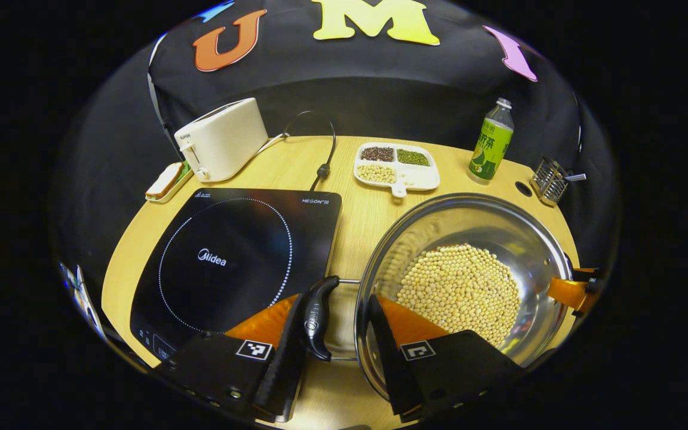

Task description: First push the handle of the pot to place it horizontally, then grasp the pot with both hands and set it on the induction cooktop.

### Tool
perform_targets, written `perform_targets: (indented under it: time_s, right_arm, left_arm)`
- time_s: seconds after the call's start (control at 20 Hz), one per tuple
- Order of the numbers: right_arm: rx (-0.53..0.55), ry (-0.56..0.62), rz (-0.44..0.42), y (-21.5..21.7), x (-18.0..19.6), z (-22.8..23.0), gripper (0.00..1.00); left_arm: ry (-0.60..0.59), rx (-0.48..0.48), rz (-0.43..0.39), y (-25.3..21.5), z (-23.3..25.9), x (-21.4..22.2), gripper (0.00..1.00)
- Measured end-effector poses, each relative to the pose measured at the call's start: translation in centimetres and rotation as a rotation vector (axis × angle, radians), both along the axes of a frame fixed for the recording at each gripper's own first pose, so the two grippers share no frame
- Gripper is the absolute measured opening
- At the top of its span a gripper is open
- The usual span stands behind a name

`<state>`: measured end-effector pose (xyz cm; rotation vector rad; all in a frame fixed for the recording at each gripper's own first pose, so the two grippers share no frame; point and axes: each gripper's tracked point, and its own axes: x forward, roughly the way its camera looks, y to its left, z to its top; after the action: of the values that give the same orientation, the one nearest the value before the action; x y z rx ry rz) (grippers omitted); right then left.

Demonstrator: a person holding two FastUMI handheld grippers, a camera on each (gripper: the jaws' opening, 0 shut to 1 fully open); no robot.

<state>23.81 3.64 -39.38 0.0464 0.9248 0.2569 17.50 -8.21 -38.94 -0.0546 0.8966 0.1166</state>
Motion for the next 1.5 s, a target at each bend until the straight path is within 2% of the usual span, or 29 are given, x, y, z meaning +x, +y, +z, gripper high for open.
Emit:
perform_targets:
  time_s: [0.2,0.8,1.3,1.45,1.5]
  right_arm:
    - [0.017,-0.007,0.0,0.0,-0.1,0.2,0.58]
    - [0.001,-0.07,-0.025,1.5,-0.9,3.1,0.58]
    - [0.019,-0.123,-0.035,6.7,-1.5,6.4,0.6]
    - [0.022,-0.133,-0.031,8.7,-1.8,7.2,0.57]
    - [0.023,-0.135,-0.027,9.4,-1.8,7.5,0.6]
  left_arm:
    - [0.001,-0.034,0.009,0.0,0.2,-0.5,0.61]
    - [-0.034,-0.039,-0.035,1.9,2.3,0.1,0.61]
    - [-0.082,-0.036,-0.042,7.0,5.1,0.4,0.61]
    - [-0.088,-0.042,-0.032,8.9,5.7,0.1,0.61]
    - [-0.091,-0.04,-0.029,9.6,5.9,0.0,0.61]
